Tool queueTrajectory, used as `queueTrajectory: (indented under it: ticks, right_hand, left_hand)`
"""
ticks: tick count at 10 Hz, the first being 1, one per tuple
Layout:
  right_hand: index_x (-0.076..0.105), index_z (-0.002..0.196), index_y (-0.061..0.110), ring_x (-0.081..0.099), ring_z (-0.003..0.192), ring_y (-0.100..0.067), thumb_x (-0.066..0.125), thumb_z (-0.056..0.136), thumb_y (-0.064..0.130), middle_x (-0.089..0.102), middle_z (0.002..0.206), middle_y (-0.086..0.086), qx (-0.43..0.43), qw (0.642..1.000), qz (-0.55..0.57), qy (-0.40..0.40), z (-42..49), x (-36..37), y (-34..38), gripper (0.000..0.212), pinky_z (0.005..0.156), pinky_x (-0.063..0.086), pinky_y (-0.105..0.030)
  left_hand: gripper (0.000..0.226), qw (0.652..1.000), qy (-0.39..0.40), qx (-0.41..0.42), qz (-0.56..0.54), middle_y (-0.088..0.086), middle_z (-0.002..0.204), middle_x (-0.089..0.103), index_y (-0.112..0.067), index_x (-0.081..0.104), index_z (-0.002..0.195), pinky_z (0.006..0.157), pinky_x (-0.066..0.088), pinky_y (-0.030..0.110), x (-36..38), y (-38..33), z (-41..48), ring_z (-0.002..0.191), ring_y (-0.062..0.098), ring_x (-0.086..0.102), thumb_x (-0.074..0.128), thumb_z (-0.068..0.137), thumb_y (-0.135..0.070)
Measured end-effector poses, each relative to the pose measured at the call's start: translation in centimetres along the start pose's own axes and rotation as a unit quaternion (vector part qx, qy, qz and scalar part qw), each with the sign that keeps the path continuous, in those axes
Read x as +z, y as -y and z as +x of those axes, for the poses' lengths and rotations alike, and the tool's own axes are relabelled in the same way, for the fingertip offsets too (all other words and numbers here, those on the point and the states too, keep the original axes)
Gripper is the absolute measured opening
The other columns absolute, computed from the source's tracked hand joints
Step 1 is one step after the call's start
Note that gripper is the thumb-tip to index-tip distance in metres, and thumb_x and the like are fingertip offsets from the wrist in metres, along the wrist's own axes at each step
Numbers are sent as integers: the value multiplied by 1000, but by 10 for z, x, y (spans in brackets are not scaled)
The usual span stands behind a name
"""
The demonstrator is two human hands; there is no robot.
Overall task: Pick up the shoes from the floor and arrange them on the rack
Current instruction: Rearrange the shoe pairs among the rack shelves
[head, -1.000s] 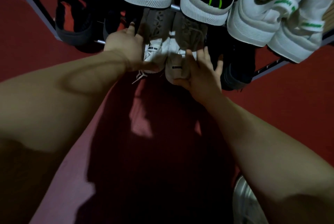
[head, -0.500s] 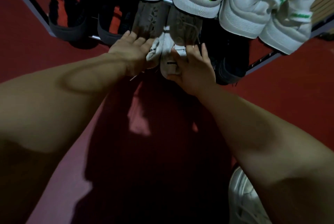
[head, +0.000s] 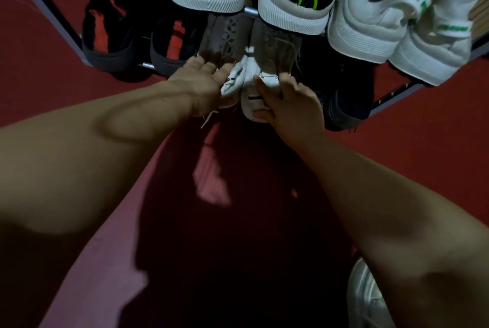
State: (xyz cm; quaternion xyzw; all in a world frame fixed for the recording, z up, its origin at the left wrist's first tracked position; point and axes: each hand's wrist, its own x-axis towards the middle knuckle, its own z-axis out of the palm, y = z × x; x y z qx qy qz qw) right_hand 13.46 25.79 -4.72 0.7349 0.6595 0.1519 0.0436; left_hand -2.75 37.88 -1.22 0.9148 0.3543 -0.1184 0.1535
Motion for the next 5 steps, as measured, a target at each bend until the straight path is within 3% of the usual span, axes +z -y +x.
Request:
queueTrajectory:
  ticks: [1,2,3,4,5]
  right_hand:
    - [59,127,29,66,78,-29,32,78,57,65,109,-17,6,1000,11,21,1,-4,1,62,61,49,-32]
    - [43,139,29,58,110,-29,22,77,61,52,130,-17,25,996,47,78,0,-10,3,74,79,44,-40]
    - [23,148,30,35,134,-26,24,82,64,32,147,-11,35,993,35,110,-5,-18,6,74,102,29,-43]
    - [13,150,31,20,141,-35,37,89,63,17,156,-11,59,986,45,146,-8,-28,9,73,112,15,-47]
    - [4,150,36,6,143,-41,32,89,66,4,159,-10,99,975,68,184,-7,-43,13,73,114,4,-49]
  left_hand:
    - [78,1000,-12,1,-11,15,152,26,-23,7,151,116,4,41,3,1,0,141,36,14,43,90,-54]
    - [78,999,-27,-6,-16,13,152,27,-21,10,151,116,3,40,7,3,0,141,34,14,43,89,-56]
    - [79,999,-38,-9,-28,12,153,23,-19,10,150,117,3,39,10,3,-4,143,32,11,39,89,-59]
    - [85,999,-42,-22,-19,12,157,13,-16,7,151,118,3,40,10,4,-11,145,31,3,38,87,-64]
    - [89,999,-21,-48,2,12,159,-3,-15,-1,151,117,0,44,5,7,-26,146,30,-7,40,88,-62]
